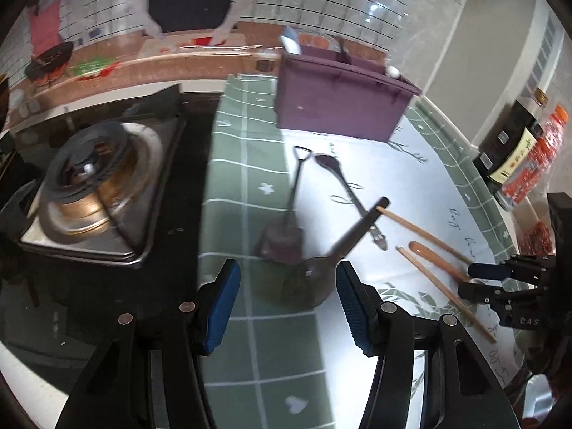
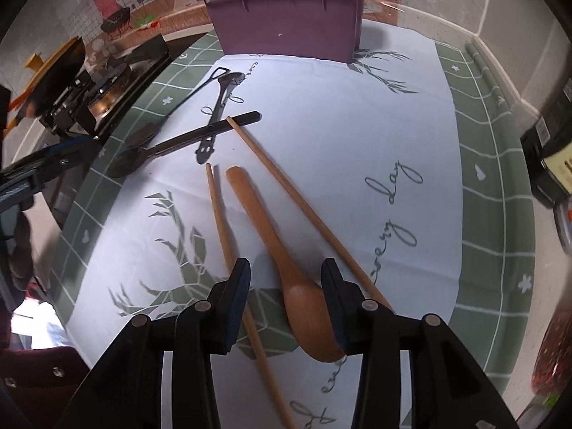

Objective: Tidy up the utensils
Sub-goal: 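Grasp the small black spatula with the left tool and lift it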

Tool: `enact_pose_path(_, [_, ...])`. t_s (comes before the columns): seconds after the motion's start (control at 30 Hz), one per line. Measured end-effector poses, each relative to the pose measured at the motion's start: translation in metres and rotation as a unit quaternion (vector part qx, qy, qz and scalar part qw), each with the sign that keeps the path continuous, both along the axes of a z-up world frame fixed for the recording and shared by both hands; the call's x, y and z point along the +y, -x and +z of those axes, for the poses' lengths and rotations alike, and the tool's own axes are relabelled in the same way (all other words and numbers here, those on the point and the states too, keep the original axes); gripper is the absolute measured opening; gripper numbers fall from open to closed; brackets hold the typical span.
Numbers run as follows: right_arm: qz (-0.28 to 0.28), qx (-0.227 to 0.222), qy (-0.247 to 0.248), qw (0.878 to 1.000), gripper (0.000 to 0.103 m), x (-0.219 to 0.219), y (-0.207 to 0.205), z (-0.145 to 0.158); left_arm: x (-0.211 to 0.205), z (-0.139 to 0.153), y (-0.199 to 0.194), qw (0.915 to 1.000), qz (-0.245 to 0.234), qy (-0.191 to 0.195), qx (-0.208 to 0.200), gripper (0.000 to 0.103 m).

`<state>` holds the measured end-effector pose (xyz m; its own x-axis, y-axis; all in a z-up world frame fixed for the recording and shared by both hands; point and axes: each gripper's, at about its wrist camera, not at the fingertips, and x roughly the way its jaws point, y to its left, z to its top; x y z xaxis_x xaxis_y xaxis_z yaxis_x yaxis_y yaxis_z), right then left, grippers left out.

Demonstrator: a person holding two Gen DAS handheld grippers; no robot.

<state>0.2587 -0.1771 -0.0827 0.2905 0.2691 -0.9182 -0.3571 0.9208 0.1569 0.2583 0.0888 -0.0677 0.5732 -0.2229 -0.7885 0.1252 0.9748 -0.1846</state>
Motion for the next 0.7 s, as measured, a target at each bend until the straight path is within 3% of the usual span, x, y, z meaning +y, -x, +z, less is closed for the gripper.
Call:
enact_pose_path(0.1, [-0.004, -0.003, 0.001, 1.000, 0.039, -0.002, 0.005, 0.001, -0.013, -0.005, -0.006, 0.9995, -0.013, -0.024, -0.016, 0.057])
enact_pose_path(0.23, [-0.012, -0.005, -0.002, 1.000, 0.039, -0.007, 0.009, 0.002, -0.014, -0.014, -0.022, 0.9988, 0.010, -0.044, -0.021, 0.056])
enact_pose_path(0.5, [-0.022, -0.004, -0.005, 1.000, 0.039, -0.015, 0.015, -0.002, -0.019, -0.031, -0.034, 0.9964, -0.001, -0.084, 0.008, 0.046])
enact_pose_path(0.7, [-0.026, -0.005, -0.009, 1.000, 0.041, -0.016, 0.015, -0.003, -0.012, -0.033, -0.042, 0.9975, 0.020, -0.062, 0.028, 0.040])
